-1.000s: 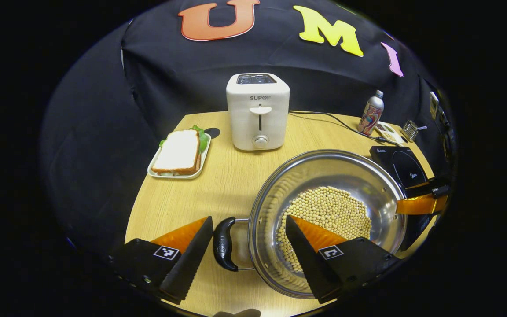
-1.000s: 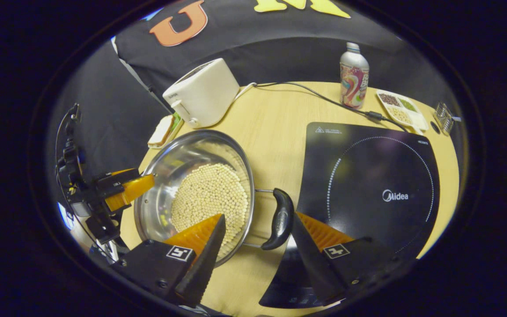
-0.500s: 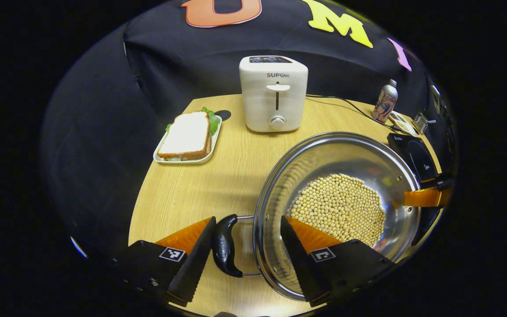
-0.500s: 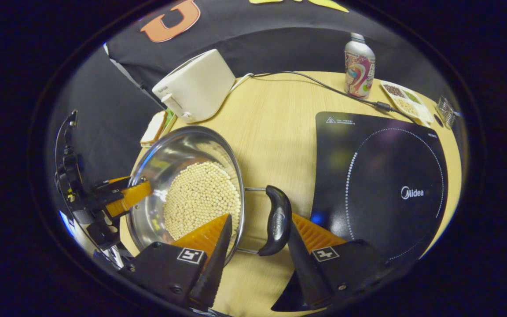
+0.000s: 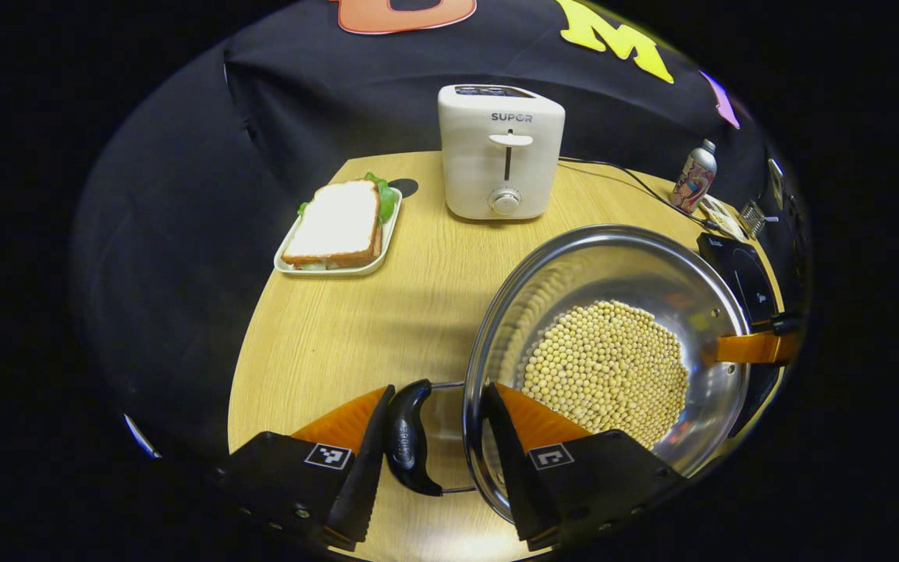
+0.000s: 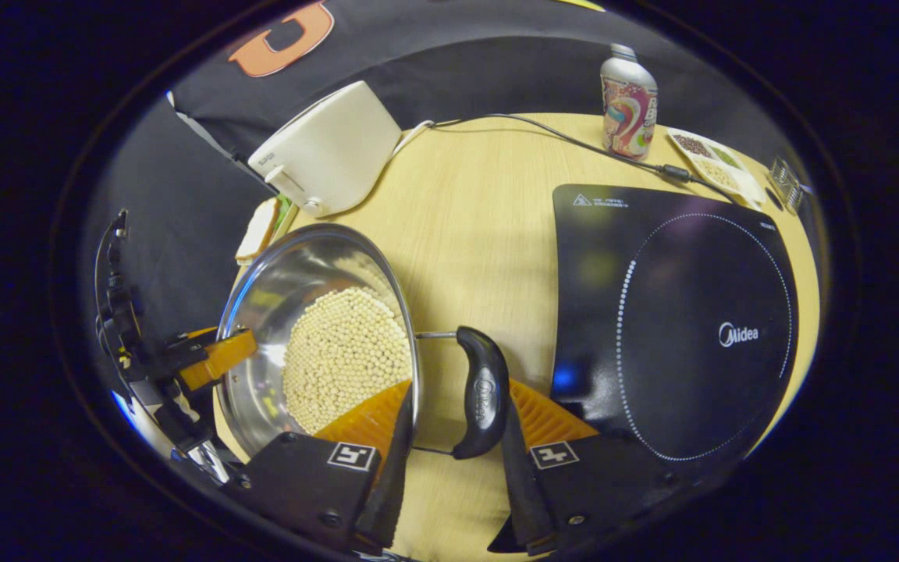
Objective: First push the handle of the pot to place it horizontally, then grasp the pot with both hands and set it on the induction cooktop.
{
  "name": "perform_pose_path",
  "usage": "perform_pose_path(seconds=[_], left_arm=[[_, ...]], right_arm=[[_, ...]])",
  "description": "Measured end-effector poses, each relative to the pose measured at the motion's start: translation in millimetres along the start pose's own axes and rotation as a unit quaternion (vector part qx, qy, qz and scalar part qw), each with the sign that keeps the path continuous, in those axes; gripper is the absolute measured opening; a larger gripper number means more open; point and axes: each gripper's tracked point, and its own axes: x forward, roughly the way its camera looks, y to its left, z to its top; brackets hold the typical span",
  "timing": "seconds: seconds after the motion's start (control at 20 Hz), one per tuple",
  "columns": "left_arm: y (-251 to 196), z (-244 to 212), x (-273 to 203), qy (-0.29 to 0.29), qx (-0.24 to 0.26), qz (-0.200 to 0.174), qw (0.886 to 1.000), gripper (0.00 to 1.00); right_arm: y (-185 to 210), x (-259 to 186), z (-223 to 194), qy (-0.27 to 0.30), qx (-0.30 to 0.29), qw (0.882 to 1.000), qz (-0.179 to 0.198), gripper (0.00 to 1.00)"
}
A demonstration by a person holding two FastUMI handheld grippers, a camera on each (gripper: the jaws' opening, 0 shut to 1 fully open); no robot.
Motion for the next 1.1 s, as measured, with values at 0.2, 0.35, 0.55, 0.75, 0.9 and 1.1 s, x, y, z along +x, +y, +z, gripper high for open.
perform_pose_path(seconds=[0.2,0.35,0.55,0.75,0.9,1.1], left_arm=[[-4.2,2.0,-6.3,0.002,-0.001,-0.009,1.000,0.75],[-2.8,2.6,-11.0,-0.007,0.003,-0.011,1.000,0.62],[-7.4,14.0,-28.6,-0.018,0.009,-0.015,1.000,0.62],[-11.4,30.1,-46.2,-0.033,0.019,-0.014,0.999,0.62],[-19.7,43.1,-60.4,-0.045,0.025,-0.018,0.999,0.62],[-34.5,55.5,-74.6,-0.057,0.034,-0.027,0.997,0.72]], right_arm=[[0.1,-5.2,-6.3,0.010,0.025,0.999,0.017,0.48],[2.2,-18.7,-2.9,-0.011,0.021,1.000,0.020,0.48],[4.5,-36.8,-1.4,-0.024,0.019,0.999,0.021,0.48],[6.1,-57.4,3.9,-0.042,0.026,0.998,0.025,0.48],[5.3,-76.3,9.4,-0.064,0.027,0.997,0.026,0.48],[-7.0,-98.4,15.7,-0.090,0.031,0.995,0.021,0.48]])
